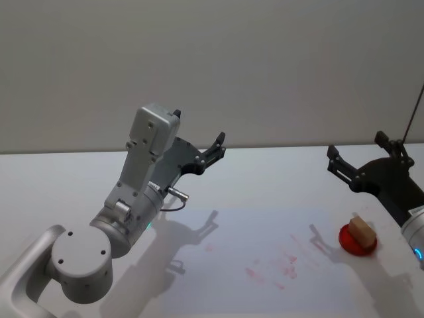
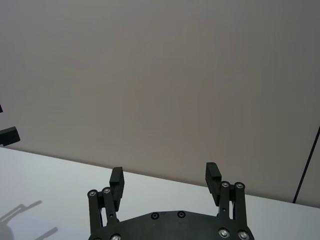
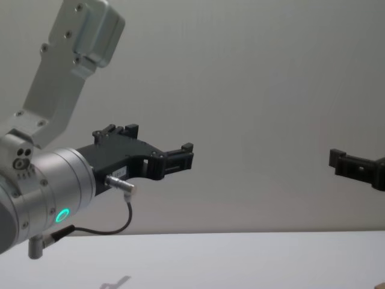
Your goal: Use the one hand to pick up the stamp and affix it onto the A4 paper.
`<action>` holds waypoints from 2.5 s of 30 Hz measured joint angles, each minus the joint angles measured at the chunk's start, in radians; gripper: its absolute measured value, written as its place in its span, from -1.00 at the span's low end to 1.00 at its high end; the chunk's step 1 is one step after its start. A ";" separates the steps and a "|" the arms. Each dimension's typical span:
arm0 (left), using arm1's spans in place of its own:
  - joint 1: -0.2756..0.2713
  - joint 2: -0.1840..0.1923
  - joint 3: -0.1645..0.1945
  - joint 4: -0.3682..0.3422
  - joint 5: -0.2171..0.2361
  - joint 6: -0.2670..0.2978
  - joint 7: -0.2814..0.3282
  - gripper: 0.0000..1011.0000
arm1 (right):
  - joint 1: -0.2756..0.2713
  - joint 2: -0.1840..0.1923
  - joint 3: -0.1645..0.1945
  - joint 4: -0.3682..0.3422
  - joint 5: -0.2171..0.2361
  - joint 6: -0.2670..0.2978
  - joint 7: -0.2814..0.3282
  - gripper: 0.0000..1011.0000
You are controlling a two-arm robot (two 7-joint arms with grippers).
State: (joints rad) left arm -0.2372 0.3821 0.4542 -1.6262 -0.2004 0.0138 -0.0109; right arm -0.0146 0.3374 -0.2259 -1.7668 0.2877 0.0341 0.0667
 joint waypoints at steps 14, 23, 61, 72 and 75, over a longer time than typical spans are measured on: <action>0.000 0.000 0.000 0.000 0.000 0.000 0.000 0.98 | 0.000 0.000 0.000 0.000 0.000 0.000 0.000 0.98; 0.000 0.000 0.000 0.000 0.000 0.000 0.000 0.98 | 0.000 0.000 0.000 0.000 0.000 0.000 0.000 0.98; 0.000 0.000 0.000 0.000 0.000 0.000 0.000 0.98 | -0.076 0.130 0.093 0.018 0.122 0.103 0.110 0.98; 0.000 0.000 0.000 0.000 0.000 0.000 0.000 0.98 | -0.086 0.157 0.103 0.072 0.132 0.102 0.190 0.98; 0.000 0.000 0.000 0.000 0.000 0.000 0.000 0.98 | -0.083 0.158 0.103 0.085 0.128 0.097 0.199 0.98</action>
State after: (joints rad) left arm -0.2371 0.3821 0.4542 -1.6262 -0.2004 0.0139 -0.0109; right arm -0.0973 0.4953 -0.1227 -1.6822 0.4155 0.1316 0.2660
